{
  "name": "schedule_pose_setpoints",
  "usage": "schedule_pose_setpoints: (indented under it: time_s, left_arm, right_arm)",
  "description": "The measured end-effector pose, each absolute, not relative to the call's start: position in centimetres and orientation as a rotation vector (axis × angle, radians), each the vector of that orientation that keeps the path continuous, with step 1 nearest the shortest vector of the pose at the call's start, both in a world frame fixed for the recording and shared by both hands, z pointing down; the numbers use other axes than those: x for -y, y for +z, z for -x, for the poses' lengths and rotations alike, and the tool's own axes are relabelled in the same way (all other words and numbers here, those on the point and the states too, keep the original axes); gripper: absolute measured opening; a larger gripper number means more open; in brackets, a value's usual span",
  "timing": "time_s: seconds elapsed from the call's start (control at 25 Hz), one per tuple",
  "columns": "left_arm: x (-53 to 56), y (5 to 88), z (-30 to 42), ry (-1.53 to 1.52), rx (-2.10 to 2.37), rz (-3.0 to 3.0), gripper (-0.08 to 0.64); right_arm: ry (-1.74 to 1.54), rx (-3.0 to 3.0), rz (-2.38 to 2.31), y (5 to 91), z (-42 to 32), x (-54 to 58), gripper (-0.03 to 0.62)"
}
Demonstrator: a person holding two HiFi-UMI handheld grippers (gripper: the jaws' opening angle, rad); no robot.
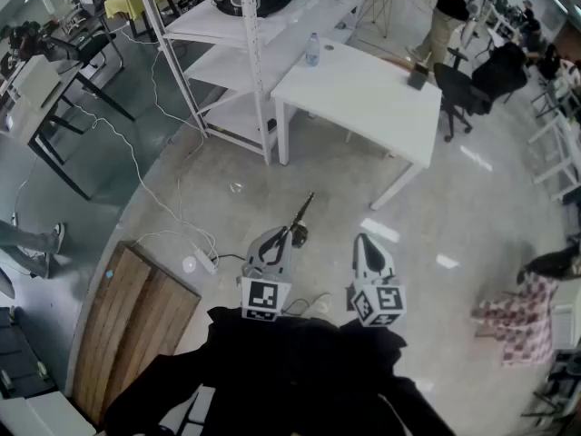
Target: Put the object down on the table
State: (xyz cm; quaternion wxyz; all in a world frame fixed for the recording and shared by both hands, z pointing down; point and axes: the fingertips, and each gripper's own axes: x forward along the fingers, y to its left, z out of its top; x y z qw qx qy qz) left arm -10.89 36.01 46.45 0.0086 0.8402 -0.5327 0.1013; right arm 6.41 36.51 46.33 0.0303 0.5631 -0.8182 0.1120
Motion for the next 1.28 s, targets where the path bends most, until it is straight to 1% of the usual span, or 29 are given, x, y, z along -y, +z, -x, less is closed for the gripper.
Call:
schedule_pose_setpoints:
  time_s: [0.24, 0.52, 1.08, 1.28]
  left_arm:
    - [-35.8, 46.8, 10.4, 0.367, 1.671, -2.635, 0.012]
    - [-35.4, 46.8, 8.3, 0.353, 1.68, -2.614, 0.012]
    - [-33.0, 46.9, 1.0, 0.363, 1.71, -2.613, 0.012]
    - [-32.1, 48.0, 0.8, 0.395, 1.725, -2.569, 0.012]
  right_arm:
    - [0.352, 2.524, -1.736, 46.9, -7.0, -36.4, 0.002]
    - [0.335, 2.551, -1.698, 46.9, -8.5, -35.8, 0.002]
    - [0.362, 2.575, -1.675, 47.9, -15.8, -32.7, 0.002]
    - [0.404, 2.574, -1.662, 48.8, -16.7, -31.4, 0.002]
